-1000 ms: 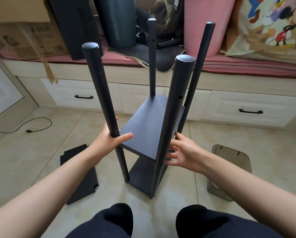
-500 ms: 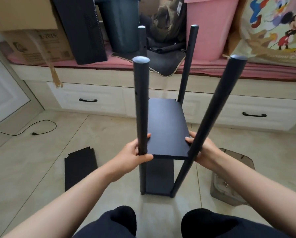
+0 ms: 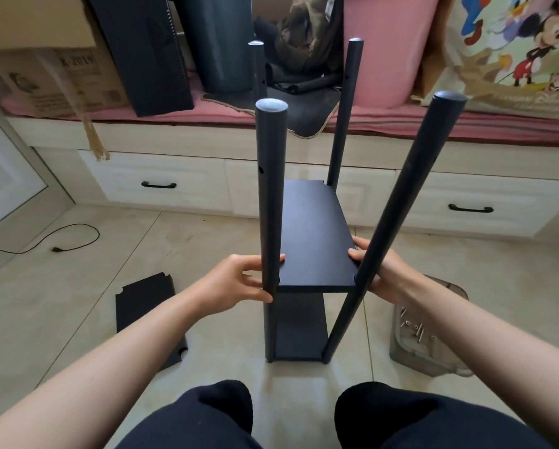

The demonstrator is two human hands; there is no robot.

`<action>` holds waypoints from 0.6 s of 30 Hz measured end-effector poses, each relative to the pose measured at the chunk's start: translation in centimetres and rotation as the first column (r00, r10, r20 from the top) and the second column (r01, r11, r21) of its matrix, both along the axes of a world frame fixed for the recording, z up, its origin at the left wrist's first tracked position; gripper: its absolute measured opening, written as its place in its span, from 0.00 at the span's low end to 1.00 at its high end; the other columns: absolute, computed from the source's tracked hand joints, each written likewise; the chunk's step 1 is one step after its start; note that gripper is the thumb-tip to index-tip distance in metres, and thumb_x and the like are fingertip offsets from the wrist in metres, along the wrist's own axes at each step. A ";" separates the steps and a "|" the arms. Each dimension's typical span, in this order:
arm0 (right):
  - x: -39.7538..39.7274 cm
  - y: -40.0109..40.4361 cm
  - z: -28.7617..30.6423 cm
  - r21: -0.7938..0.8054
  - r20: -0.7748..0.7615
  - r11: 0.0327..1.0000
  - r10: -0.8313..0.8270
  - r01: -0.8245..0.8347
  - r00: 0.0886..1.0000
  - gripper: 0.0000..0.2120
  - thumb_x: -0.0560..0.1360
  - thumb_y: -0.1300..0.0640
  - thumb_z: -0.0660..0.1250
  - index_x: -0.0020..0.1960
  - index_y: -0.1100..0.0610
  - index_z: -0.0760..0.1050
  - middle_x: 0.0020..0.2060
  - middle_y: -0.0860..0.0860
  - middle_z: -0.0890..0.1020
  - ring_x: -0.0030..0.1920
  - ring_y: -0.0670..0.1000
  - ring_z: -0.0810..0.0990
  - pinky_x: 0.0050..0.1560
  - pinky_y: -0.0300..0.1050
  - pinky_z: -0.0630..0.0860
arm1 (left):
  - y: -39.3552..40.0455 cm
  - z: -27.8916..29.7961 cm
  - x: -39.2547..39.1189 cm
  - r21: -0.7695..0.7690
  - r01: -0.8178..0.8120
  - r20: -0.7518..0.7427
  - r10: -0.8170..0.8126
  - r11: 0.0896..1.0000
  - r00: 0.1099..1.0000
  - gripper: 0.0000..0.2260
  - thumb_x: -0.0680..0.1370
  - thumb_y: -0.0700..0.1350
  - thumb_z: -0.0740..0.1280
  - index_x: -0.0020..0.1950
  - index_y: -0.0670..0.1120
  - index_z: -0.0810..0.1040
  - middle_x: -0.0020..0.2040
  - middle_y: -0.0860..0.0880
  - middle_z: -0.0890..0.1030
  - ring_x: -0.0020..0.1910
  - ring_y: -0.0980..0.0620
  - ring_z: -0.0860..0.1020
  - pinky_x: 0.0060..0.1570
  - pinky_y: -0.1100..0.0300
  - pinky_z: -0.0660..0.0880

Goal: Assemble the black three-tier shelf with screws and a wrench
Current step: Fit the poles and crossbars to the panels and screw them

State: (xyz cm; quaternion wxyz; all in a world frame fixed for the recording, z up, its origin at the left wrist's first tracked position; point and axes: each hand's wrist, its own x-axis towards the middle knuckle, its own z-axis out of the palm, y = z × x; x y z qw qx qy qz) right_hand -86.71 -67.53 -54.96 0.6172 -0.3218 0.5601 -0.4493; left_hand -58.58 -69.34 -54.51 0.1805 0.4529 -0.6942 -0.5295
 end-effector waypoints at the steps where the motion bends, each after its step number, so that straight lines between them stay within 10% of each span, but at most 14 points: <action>1: -0.2 0.0 0.0 -0.010 -0.002 1.000 0.015 -0.015 1.000 0.20 0.82 0.66 0.58 0.72 0.56 0.71 0.58 0.58 0.78 0.53 0.58 0.73 0.54 0.54 0.69 | -0.1 0.0 0.0 -0.004 0.001 0.000 -0.001 1.000 1.000 0.32 0.72 0.29 0.75 0.67 0.58 0.74 0.64 0.55 0.80 0.56 0.54 0.84 0.58 0.62 0.78; 6: -1.2 0.0 0.0 -0.067 0.006 0.989 0.130 -0.129 0.992 0.18 0.82 0.63 0.60 0.70 0.53 0.72 0.60 0.55 0.81 0.54 0.55 0.80 0.55 0.49 0.75 | -0.3 0.1 -0.3 0.019 -0.008 -0.032 0.008 1.000 0.999 0.31 0.72 0.28 0.75 0.62 0.60 0.77 0.58 0.39 0.83 0.51 0.52 0.83 0.56 0.55 0.81; 18: -1.6 -0.2 -0.6 -0.085 -0.035 0.982 0.165 -0.167 0.986 0.19 0.83 0.62 0.58 0.72 0.50 0.71 0.64 0.57 0.79 0.56 0.56 0.73 0.61 0.55 0.71 | 0.3 -0.6 -0.3 -0.114 -0.040 -0.032 0.036 0.993 0.999 0.29 0.72 0.29 0.75 0.60 0.61 0.78 0.57 0.48 0.85 0.53 0.62 0.83 0.52 0.68 0.78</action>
